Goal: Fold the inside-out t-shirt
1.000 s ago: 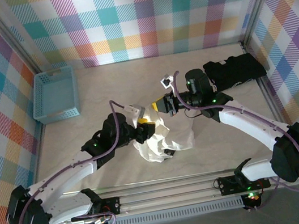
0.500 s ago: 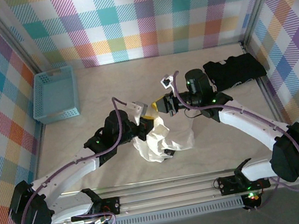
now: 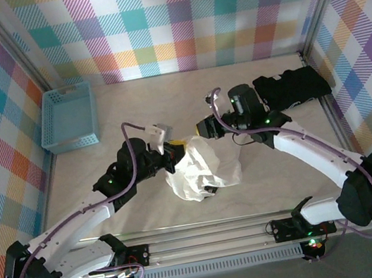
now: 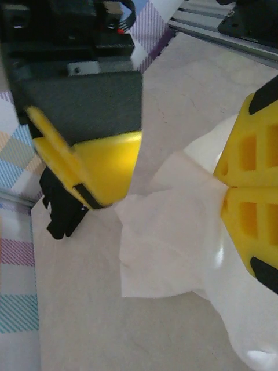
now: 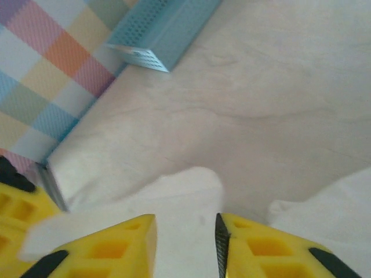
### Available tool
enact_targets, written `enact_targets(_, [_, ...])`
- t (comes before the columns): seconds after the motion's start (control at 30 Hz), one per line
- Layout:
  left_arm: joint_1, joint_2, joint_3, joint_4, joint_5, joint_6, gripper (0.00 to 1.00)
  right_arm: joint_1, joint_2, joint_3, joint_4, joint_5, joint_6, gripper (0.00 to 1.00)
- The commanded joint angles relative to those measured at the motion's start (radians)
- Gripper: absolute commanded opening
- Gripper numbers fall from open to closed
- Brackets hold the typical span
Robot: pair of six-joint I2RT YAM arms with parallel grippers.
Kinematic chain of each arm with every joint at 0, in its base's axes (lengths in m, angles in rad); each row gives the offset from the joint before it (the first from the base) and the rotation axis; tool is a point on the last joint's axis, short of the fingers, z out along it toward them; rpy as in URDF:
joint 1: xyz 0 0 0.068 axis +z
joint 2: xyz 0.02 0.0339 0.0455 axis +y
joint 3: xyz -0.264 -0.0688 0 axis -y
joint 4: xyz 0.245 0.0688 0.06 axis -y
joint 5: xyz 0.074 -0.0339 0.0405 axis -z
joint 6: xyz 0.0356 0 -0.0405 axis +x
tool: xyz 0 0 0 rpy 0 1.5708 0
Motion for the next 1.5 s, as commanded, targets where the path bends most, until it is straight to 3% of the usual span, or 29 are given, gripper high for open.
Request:
enact_targets(0.0, [0.013, -0.03, -0.014, -0.013, 0.019, -0.032, 0.0, 0.007, -0.117, -0.068, -0.099, 0.0, -0.121, 0.42])
enact_targets(0.1, [0.022, -0.051, -0.015, -0.032, 0.016, -0.022, 0.0, 0.015, -0.197, -0.167, -0.081, -0.082, -0.138, 0.48])
enact_targets(0.4, [0.06, -0.152, 0.006, -0.138, -0.028, -0.01, 0.0, 0.017, -0.174, -0.244, -0.067, 0.03, -0.071, 0.54])
enact_targets(0.67, [0.063, -0.181, 0.018, -0.199, -0.072, -0.013, 0.0, 0.017, -0.103, -0.239, 0.059, -0.126, -0.053, 0.54])
enact_targets(0.73, [0.063, -0.181, 0.018, -0.198, -0.076, -0.015, 0.0, 0.017, -0.099, -0.242, 0.05, -0.126, -0.058, 0.48])
enact_targets(0.83, [0.063, -0.185, 0.021, -0.201, -0.1, -0.02, 0.0, 0.017, -0.084, -0.232, 0.004, -0.097, -0.07, 0.25])
enact_targets(0.9, [0.064, -0.194, 0.022, -0.203, -0.116, -0.024, 0.0, 0.017, -0.078, -0.223, -0.032, -0.063, -0.081, 0.15])
enact_targets(1.0, [0.065, -0.201, 0.026, -0.2, -0.113, -0.03, 0.0, 0.017, -0.082, -0.219, -0.027, -0.045, -0.089, 0.11])
enact_targets(1.13, [0.066, -0.194, 0.036, -0.202, -0.105, -0.03, 0.0, 0.017, -0.057, -0.207, 0.006, -0.095, -0.083, 0.28])
enact_targets(1.27, [0.066, -0.194, 0.035, -0.197, -0.106, -0.032, 0.0, 0.017, -0.019, -0.204, 0.021, -0.102, -0.083, 0.3])
enact_targets(1.33, [0.067, -0.193, 0.034, -0.191, -0.103, -0.03, 0.0, 0.017, 0.002, -0.197, 0.042, -0.106, -0.083, 0.26])
enact_targets(1.47, [0.068, -0.172, 0.038, -0.146, -0.171, -0.031, 0.0, 0.006, 0.032, -0.099, 0.033, -0.016, -0.124, 0.01])
